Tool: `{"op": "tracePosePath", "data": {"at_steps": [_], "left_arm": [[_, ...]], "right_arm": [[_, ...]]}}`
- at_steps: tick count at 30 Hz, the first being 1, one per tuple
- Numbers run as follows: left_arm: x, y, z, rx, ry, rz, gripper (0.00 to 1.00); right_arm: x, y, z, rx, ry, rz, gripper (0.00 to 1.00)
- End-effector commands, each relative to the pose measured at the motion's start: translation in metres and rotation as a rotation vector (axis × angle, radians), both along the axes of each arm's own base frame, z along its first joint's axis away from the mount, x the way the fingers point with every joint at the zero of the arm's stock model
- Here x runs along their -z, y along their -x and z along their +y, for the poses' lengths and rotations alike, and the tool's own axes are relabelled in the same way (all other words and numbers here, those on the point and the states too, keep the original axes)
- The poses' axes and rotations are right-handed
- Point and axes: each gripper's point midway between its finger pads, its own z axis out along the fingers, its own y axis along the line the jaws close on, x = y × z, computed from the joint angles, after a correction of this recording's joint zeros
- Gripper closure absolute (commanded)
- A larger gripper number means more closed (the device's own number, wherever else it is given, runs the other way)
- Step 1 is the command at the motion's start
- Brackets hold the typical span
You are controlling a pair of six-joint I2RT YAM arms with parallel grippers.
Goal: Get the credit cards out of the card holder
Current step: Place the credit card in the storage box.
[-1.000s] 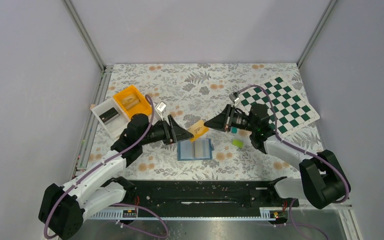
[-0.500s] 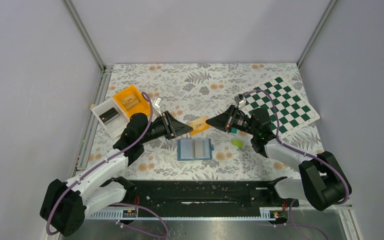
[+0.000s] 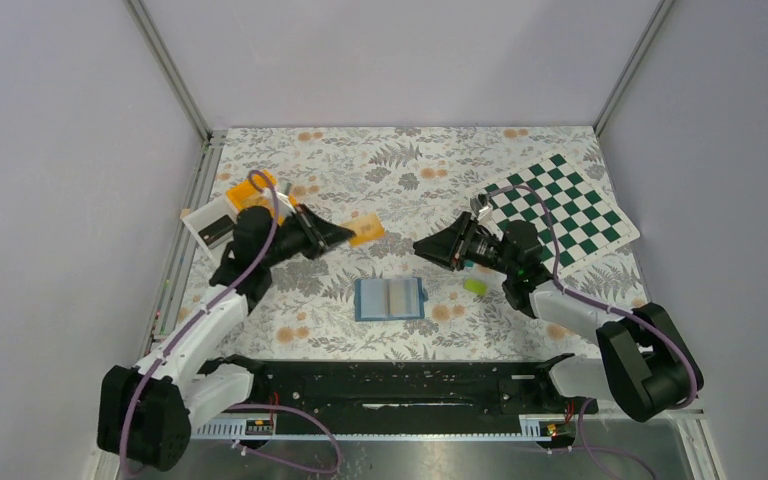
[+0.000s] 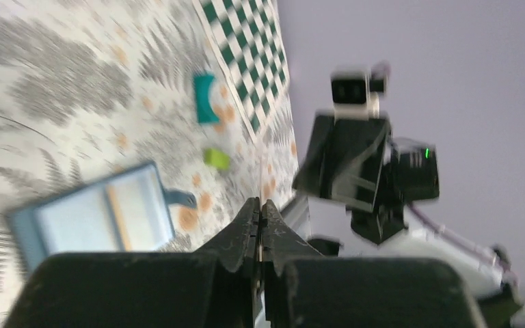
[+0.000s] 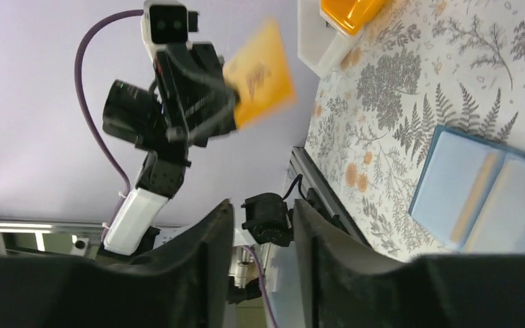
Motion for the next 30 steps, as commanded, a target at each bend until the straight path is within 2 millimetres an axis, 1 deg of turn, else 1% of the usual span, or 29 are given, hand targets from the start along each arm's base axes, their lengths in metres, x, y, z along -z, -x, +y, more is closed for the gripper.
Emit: {"op": "tracePosePath", "data": {"at_steps": [1, 2, 3, 5, 7, 8, 9, 10, 13, 17, 20, 21, 27, 30], "left_arm": [[-0.032, -0.046, 0.054, -0.147, -0.064, -0.083, 1.00], [-0.032, -0.057, 0.067, -0.178, -0.109, -0.085, 1.00], [-0.027, -0.068, 0.083, -0.216, -0.182, -0.067, 1.00], [-0.021, -0.084, 0.112, -0.252, -0.291, -0.019, 1.00], [-0.017, -0.099, 0.143, -0.293, -0.324, 0.038, 1.00], [-0.017, -0.107, 0.155, -0.307, -0.303, 0.062, 1.00], [-0.019, -0.114, 0.166, -0.323, -0.273, 0.073, 1.00], [-0.016, -0.122, 0.177, -0.344, -0.253, 0.095, 1.00], [-0.002, -0.145, 0.207, -0.409, -0.250, 0.155, 1.00], [0.012, -0.171, 0.231, -0.437, -0.265, 0.197, 1.00], [0.021, -0.186, 0.243, -0.431, -0.313, 0.222, 1.00], [0.029, -0.191, 0.249, -0.438, -0.334, 0.246, 1.00], [0.047, -0.204, 0.274, -0.479, -0.371, 0.301, 1.00], [0.050, -0.206, 0.280, -0.478, -0.393, 0.315, 1.00]], "right_arm": [[-0.014, 0.008, -0.007, 0.007, 0.010, -0.084, 0.49], [-0.014, 0.010, -0.008, 0.009, 0.024, -0.090, 0.39], [-0.012, 0.012, -0.010, 0.010, 0.043, -0.088, 0.27], [-0.010, 0.017, -0.013, 0.007, 0.080, -0.090, 0.13], [-0.008, 0.023, -0.016, 0.002, 0.117, -0.094, 0.08], [-0.007, 0.026, -0.018, -0.001, 0.132, -0.095, 0.06], [-0.005, 0.029, -0.020, -0.003, 0.148, -0.099, 0.05], [-0.004, 0.032, -0.022, -0.005, 0.164, -0.098, 0.04], [-0.004, 0.038, -0.027, 0.001, 0.200, -0.119, 0.03], [0.001, 0.045, -0.032, -0.002, 0.242, -0.131, 0.03], [0.007, 0.047, -0.036, 0.001, 0.274, -0.132, 0.04], [0.009, 0.047, -0.036, 0.002, 0.281, -0.131, 0.04], [0.014, 0.045, -0.034, -0.012, 0.282, -0.112, 0.04], [0.014, 0.044, -0.031, -0.020, 0.277, -0.104, 0.05]]}}
